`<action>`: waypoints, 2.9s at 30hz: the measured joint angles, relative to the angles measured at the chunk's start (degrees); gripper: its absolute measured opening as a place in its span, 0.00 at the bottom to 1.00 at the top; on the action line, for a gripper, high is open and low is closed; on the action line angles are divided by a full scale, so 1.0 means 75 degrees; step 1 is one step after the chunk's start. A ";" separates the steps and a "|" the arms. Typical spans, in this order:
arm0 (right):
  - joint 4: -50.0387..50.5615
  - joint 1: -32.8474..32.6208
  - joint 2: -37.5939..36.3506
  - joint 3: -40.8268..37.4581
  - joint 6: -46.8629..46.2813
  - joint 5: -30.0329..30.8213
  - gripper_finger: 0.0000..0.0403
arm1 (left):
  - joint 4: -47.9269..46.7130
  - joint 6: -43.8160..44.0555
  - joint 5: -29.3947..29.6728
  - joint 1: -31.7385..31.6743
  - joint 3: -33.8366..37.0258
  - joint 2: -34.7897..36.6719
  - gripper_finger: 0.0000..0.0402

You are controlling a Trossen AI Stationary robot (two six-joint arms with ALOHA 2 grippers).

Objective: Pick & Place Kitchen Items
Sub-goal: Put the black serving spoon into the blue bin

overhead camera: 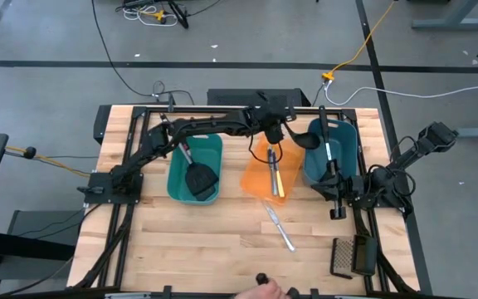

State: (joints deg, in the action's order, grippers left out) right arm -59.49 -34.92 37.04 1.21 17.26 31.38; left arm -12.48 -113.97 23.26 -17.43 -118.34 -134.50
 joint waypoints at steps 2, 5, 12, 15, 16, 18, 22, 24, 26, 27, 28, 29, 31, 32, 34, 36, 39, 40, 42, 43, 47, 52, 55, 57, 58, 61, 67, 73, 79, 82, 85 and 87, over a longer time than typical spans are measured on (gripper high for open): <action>0.0006 -0.0003 0.0003 -0.0001 0.0006 0.0059 0.03 | 0.0360 -0.0433 -0.0301 -0.0004 -0.0024 -0.0037 0.08; 0.0003 -0.0001 0.0000 0.0000 -0.0001 0.0098 0.03 | 0.0834 -0.1105 -0.0446 -0.0001 -0.0006 -0.0118 0.08; 0.0045 0.0000 0.0001 0.0000 0.0027 0.0160 0.03 | 0.1269 -0.1663 -0.1358 0.0105 0.0073 -0.0111 0.08; 0.0050 0.0000 0.0002 0.0000 0.0048 0.0162 0.03 | 0.1342 -0.1678 -0.1714 0.0194 0.0071 -0.0111 0.08; 0.0053 0.0000 0.0001 0.0000 0.0054 0.0165 0.03 | 0.1337 -0.1692 -0.1788 0.0220 0.0070 -0.0111 0.08; 0.0058 0.0000 0.0001 0.0000 0.0057 0.0191 0.03 | 0.1289 -0.1683 -0.1930 0.0270 0.0070 -0.0111 0.08; 0.0074 0.0000 0.0002 0.0000 0.0049 0.0430 0.03 | 0.1385 -0.1600 -0.2257 0.0322 0.0068 -0.0151 0.08; 0.0105 0.0000 0.0000 -0.0003 0.0049 0.0506 0.03 | 0.1632 -0.1688 -0.2279 0.0331 0.0059 -0.0266 0.08; 0.0112 0.0000 0.0000 0.0000 0.0044 0.0498 0.03 | 0.1574 -0.1719 -0.2227 0.0337 0.0076 -0.0336 0.08; 0.0114 0.0000 0.0000 0.0000 0.0029 0.0501 0.03 | 0.1693 -0.1776 -0.2265 0.0334 0.0060 -0.0426 0.08; 0.0114 0.0000 0.0003 -0.0001 0.0022 0.0496 0.03 | 0.1738 -0.1813 -0.2292 0.0326 0.0052 -0.0498 0.08; 0.0114 0.0000 0.0002 -0.0001 0.0020 0.0496 0.03 | 0.1670 -0.1767 -0.2243 0.0315 0.0059 -0.0555 0.08; 0.0127 0.0000 0.0000 0.0000 0.0020 0.0541 0.03 | 0.1604 -0.1739 -0.2232 0.0278 0.0064 -0.0597 0.08; 0.0137 0.0000 0.0003 0.0000 0.0017 0.0544 0.03 | 0.1515 -0.1720 -0.2287 0.0259 0.0064 -0.0595 0.08; 0.0137 0.0000 0.0000 0.0000 0.0014 0.0553 0.03 | 0.1418 -0.1578 -0.2476 0.0241 0.0064 -0.0586 0.08; 0.0165 0.0000 0.0000 0.0000 0.0008 0.0556 0.03 | 0.1412 -0.1490 -0.2565 0.0238 0.0064 -0.0586 0.08; 0.0167 0.0000 0.0000 0.0000 0.0023 0.0556 0.03 | 0.1508 -0.1661 -0.2595 0.0266 0.0064 -0.0586 0.08; 0.0169 0.0000 0.0000 0.0000 0.0026 0.0556 0.03 | 0.1505 -0.1736 -0.2592 0.0283 0.0064 -0.0586 0.08; 0.0169 0.0000 0.0000 0.0000 0.0024 0.0558 0.03 | 0.1432 -0.1875 -0.2555 0.0336 0.0064 -0.0586 0.08; 0.0170 0.0000 0.0000 0.0000 0.0023 0.0557 0.03 | 0.1365 -0.1881 -0.2503 0.0373 0.0064 -0.0586 0.08; 0.0170 0.0000 0.0000 0.0000 0.0023 0.0556 0.03 | 0.1020 -0.1674 -0.2370 0.0557 0.0061 -0.0556 0.08; 0.0170 0.0000 0.0002 0.0000 0.0026 0.0556 0.03 | 0.1006 -0.1780 -0.2391 0.0792 0.0055 -0.0554 0.08; 0.0170 0.0000 0.0000 0.0000 0.0026 0.0556 0.03 | 0.0987 -0.1939 -0.2617 0.0855 0.0055 -0.0554 0.08; 0.0170 0.0000 0.0000 0.0000 0.0026 0.0553 0.03 | 0.0984 -0.2022 -0.2736 0.0875 0.0055 -0.0554 0.08; 0.0170 0.0000 0.0000 -0.0001 0.0026 0.0553 0.03 | 0.0980 -0.2028 -0.2816 0.0876 0.0055 -0.0554 0.08; 0.0172 0.0000 0.0000 -0.0001 0.0025 0.0550 0.03 | 0.0950 -0.2083 -0.3046 0.0876 0.0055 -0.0557 0.08; 0.0240 0.0000 0.0003 0.0000 -0.0059 0.0541 0.03 | 0.0928 -0.1898 -0.3089 0.0862 0.0060 -0.0565 0.08; 0.0242 0.0000 0.0000 0.0000 -0.0059 0.0534 0.03 | 0.0860 -0.1921 -0.3085 0.0871 0.0071 -0.0572 0.14; 0.0251 0.0000 0.0002 -0.0001 -0.0059 0.0533 0.03 | 0.0877 -0.1881 -0.3061 0.0874 0.0076 -0.0589 0.15; 0.0255 0.0000 0.0000 0.0000 -0.0059 0.0532 0.03 | 0.0939 -0.1863 -0.3067 0.0874 0.0076 -0.0589 0.14; 0.0292 0.0000 0.0003 0.0000 -0.0059 0.0533 0.03 | 0.1288 -0.1855 -0.3127 0.0874 0.0076 -0.0589 0.15; 0.0292 0.0000 0.0000 0.0000 -0.0059 0.0533 0.03 | 0.1361 -0.1778 -0.3248 0.0874 0.0073 -0.0589 0.17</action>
State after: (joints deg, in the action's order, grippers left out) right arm -57.30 -34.92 37.04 1.21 16.82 35.38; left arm -2.27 -127.30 -1.10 -10.87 -117.80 -138.91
